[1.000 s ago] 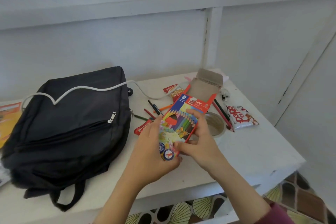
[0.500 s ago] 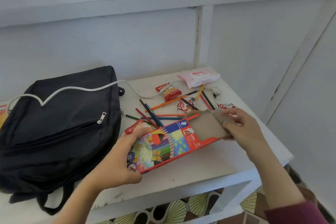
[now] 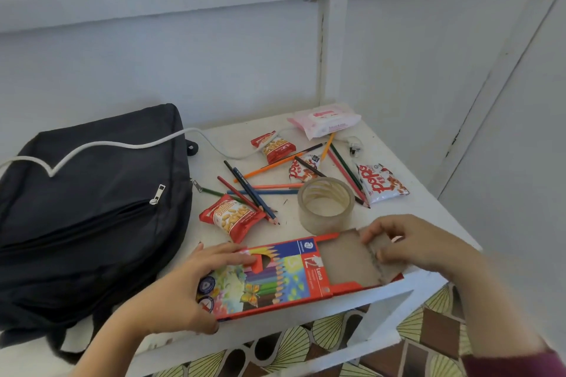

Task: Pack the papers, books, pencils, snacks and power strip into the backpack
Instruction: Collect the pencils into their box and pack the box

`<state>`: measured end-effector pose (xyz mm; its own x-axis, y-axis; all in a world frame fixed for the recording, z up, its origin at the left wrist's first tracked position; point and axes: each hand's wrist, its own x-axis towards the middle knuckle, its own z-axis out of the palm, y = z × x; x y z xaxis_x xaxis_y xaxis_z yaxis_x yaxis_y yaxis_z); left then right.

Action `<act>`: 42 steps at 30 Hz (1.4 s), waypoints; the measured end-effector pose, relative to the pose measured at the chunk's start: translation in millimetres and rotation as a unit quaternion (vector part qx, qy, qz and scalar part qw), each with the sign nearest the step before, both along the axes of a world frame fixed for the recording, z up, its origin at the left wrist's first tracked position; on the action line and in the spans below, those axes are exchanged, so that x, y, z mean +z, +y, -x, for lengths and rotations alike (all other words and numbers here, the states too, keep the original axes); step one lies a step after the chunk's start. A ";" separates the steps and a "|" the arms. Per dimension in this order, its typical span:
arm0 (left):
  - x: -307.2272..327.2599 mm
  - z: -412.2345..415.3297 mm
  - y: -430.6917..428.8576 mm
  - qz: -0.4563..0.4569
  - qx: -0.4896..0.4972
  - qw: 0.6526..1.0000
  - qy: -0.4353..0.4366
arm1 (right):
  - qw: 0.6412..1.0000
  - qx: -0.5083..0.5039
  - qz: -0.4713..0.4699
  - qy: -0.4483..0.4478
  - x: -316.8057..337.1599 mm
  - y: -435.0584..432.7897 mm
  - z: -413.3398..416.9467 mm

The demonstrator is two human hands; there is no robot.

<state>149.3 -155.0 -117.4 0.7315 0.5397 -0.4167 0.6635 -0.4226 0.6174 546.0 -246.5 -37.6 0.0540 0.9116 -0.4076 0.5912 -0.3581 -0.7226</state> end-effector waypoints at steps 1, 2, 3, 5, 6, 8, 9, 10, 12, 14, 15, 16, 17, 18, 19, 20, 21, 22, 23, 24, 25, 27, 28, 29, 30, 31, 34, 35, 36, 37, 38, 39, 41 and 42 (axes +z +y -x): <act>25.0 -23.6 2.0 -0.037 0.022 0.999 0.023 | 1.000 -0.015 -0.023 -0.015 -4.2 3.2 2.4; 39.0 -33.1 -4.7 -0.029 0.057 0.998 0.006 | 0.998 -0.032 -0.042 -0.020 -7.5 5.9 5.5; 48.1 -36.6 -15.7 -0.026 0.077 0.996 -0.026 | 0.997 -0.045 -0.055 -0.019 -10.0 8.3 8.4; 59.6 -43.3 -25.8 -0.050 0.092 0.993 -0.051 | 0.995 -0.061 -0.072 -0.018 -14.8 12.9 12.5; 60.4 -45.6 -25.5 -0.052 0.094 0.993 -0.054 | 0.994 -0.067 -0.079 -0.019 -15.8 15.1 14.5; 58.4 -46.2 -20.5 -0.048 0.101 0.992 -0.052 | 0.992 -0.081 -0.097 -0.019 -16.3 19.2 18.2; 59.4 -47.6 -18.3 -0.049 0.111 0.991 -0.050 | 0.990 -0.085 -0.107 -0.022 -16.3 21.1 20.1; 59.4 -49.6 -17.3 -0.054 0.117 0.990 -0.054 | 0.989 -0.087 -0.118 -0.026 -16.5 22.6 21.9; 59.0 -54.3 -17.3 -0.068 0.121 0.989 -0.059 | 0.986 -0.088 -0.136 -0.037 -18.6 24.3 24.4; 56.9 -56.8 -17.5 -0.077 0.125 0.988 -0.047 | 0.982 -0.093 -0.155 -0.050 -20.8 23.7 24.8; 56.0 -56.8 -17.8 -0.075 0.125 0.989 -0.037 | 0.981 -0.098 -0.163 -0.051 -22.2 22.8 23.9; 54.7 -55.7 -18.4 -0.069 0.126 0.989 -0.030 | 0.980 -0.104 -0.166 -0.047 -23.1 21.9 23.0; 53.8 -54.4 -19.5 -0.067 0.126 0.989 -0.030 | 0.979 -0.106 -0.166 -0.045 -23.2 20.7 22.0; 53.4 -53.7 -20.4 -0.069 0.131 0.988 -0.038 | 0.980 -0.102 -0.166 -0.050 -23.4 20.2 21.0; 53.8 -53.9 -21.4 -0.072 0.143 0.986 -0.053 | 0.980 -0.091 -0.166 -0.062 -23.4 20.1 20.2; 54.2 -55.2 -21.9 -0.082 0.162 0.980 -0.079 | 0.979 -0.081 -0.170 -0.079 -23.6 20.2 19.4; 54.9 -58.3 -22.3 -0.099 0.188 0.971 -0.114 | 0.976 -0.078 -0.179 -0.096 -23.4 20.9 18.8; 55.2 -62.4 -22.9 -0.130 0.215 0.957 -0.147 | 0.971 -0.085 -0.194 -0.107 -23.2 22.6 18.4; 55.5 -66.6 -22.6 -0.168 0.240 0.942 -0.166 | 0.967 -0.101 -0.210 -0.106 -22.1 24.9 18.3; 56.3 -71.6 -21.4 -0.201 0.260 0.928 -0.175 | 0.961 -0.121 -0.228 -0.102 -20.6 27.8 18.3; 57.6 -76.3 -19.5 -0.224 0.275 0.917 -0.181 | 0.954 -0.138 -0.245 -0.104 -19.5 31.9 18.4; 61.0 -84.6 -13.2 -0.244 0.285 0.907 -0.192 | 0.940 -0.152 -0.256 -0.168 -18.2 43.4 17.8; 63.2 -89.3 -8.8 -0.256 0.277 0.906 -0.191 | 0.933 -0.149 -0.250 -0.213 -18.1 50.1 17.3; 64.9 -93.7 -3.6 -0.273 0.261 0.908 -0.180 | 0.926 -0.140 -0.241 -0.253 -17.6 56.9 17.5; 66.6 -98.7 1.8 -0.294 0.239 0.911 -0.165 | 0.923 -0.130 -0.231 -0.279 -17.2 62.8 18.4; 67.5 -103.6 7.7 -0.310 0.216 0.914 -0.147 | 0.924 -0.122 -0.220 -0.290 -17.0 68.4 19.5; 66.9 -116.4 24.5 -0.330 0.169 0.924 -0.098 | 0.926 -0.115 -0.179 -0.311 -15.7 81.7 23.0; 65.8 -119.6 29.3 -0.335 0.154 0.926 -0.082 | 0.928 -0.109 -0.165 -0.316 -16.4 84.2 23.4; 64.7 -122.8 33.0 -0.343 0.136 0.927 -0.066 | 0.928 -0.106 -0.158 -0.319 -16.6 85.0 23.9; 63.9 -125.6 35.8 -0.351 0.119 0.927 -0.052 | 0.929 -0.115 -0.156 -0.314 -16.2 84.3 24.0; 63.3 -128.2 37.2 -0.356 0.108 0.927 -0.043 | 0.931 -0.131 -0.164 -0.299 -17.1 83.4 22.6; 62.8 -130.4 38.0 -0.356 0.104 0.928 -0.038 | 0.932 -0.147 -0.180 -0.278 -17.5 82.1 20.9; 60.8 -133.1 39.3 -0.356 0.105 0.928 -0.037 | 0.939 -0.167 -0.213 -0.212 -15.9 75.9 17.8; 59.8 -133.8 40.3 -0.359 0.107 0.926 -0.037 | 0.942 -0.178 -0.226 -0.170 -14.5 71.7 16.4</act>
